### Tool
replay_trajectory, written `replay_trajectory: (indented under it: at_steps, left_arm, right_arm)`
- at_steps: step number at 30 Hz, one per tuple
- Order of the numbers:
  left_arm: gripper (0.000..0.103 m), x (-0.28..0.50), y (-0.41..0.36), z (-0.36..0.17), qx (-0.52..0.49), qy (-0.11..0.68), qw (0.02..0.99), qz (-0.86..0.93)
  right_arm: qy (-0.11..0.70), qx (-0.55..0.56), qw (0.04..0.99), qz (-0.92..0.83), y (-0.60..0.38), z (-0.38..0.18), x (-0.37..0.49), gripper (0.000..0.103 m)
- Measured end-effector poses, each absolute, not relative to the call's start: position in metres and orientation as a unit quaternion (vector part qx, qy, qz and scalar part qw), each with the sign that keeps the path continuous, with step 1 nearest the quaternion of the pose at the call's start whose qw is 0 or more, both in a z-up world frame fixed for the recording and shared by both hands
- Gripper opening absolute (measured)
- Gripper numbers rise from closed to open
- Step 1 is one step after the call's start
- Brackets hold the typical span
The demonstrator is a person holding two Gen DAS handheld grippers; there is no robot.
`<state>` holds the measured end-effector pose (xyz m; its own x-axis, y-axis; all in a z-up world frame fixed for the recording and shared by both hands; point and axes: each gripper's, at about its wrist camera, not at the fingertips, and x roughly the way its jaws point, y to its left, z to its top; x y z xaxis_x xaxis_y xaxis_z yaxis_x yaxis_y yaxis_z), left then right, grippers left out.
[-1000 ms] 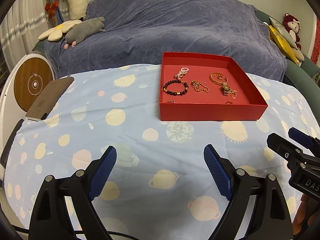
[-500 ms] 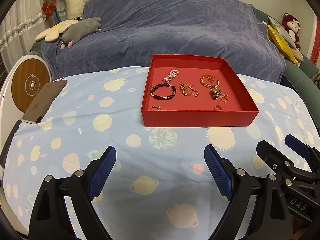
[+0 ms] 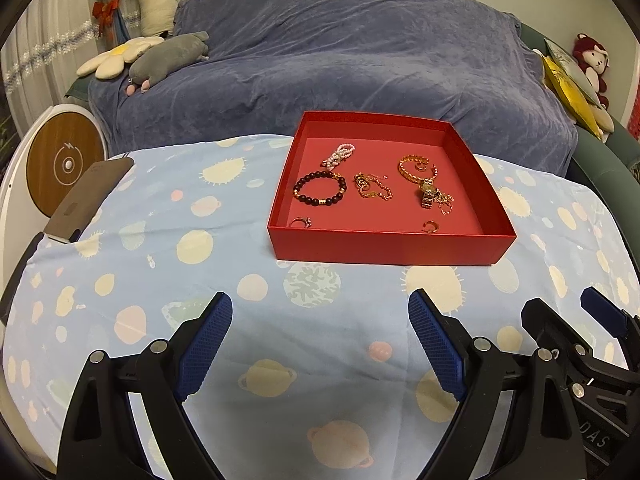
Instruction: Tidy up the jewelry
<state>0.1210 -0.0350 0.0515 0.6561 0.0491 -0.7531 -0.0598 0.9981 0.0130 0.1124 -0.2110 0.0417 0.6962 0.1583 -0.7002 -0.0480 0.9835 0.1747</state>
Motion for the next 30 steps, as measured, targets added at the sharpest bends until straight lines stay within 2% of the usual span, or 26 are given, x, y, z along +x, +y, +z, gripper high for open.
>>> replay_trajectory:
  at_steps: [7,30]
  left_arm:
    - [0.087,0.12,-0.05,0.048,0.03,0.41,0.91,0.056]
    - [0.087,0.118,-0.048,0.043,0.032,0.409,0.91,0.063]
  right_arm:
    - [0.39,0.064,0.917,0.049,-0.217,0.038,0.11,0.091]
    - [0.393,0.058,0.916,0.048,-0.215,0.036,0.111,0.091]
